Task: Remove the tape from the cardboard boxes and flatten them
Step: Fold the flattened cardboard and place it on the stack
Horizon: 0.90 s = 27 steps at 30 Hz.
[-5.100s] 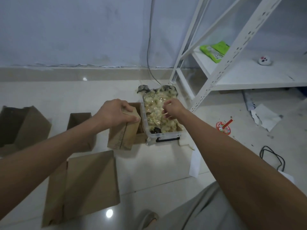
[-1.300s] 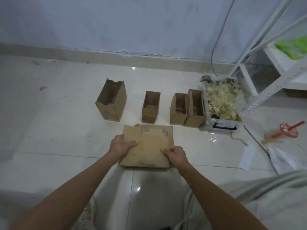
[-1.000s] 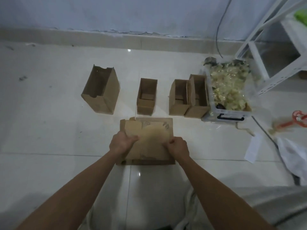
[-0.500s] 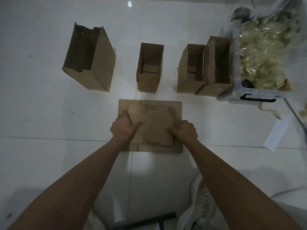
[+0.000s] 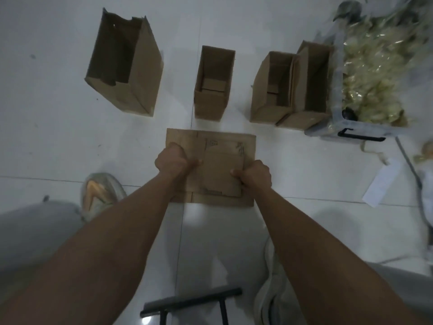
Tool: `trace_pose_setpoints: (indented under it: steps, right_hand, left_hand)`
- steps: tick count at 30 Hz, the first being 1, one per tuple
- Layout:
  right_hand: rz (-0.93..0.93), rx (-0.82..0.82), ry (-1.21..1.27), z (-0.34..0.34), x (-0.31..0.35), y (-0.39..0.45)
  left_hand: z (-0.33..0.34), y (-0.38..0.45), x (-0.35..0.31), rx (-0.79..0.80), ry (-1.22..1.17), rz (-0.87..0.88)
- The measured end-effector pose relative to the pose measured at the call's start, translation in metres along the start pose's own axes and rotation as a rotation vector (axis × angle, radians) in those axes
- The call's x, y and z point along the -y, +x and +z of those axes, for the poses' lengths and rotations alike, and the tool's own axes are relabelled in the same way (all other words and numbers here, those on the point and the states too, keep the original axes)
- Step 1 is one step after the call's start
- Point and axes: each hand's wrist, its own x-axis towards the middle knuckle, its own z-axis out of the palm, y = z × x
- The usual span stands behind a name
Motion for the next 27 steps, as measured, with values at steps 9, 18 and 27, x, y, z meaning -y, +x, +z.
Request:
trace_pose_setpoints:
  steps: [9,18,27]
  right_hand:
    - [0.069,-0.061,0.084,0.011,0.005,-0.003]
    - [0.062,0.006,0.026,0.007,0.002,0.010]
    - [-0.153,0.029,0.111,-0.012,0.001,-0.022]
  left_hand:
    - [0.006,0.000,-0.007,-0.014,-0.020,-0.039]
    - [0.010,-0.024,0.014,-0.099,-0.055,0.024]
    - [-0.002,-0.040,0.037,-0.084,-0.157,0.106]
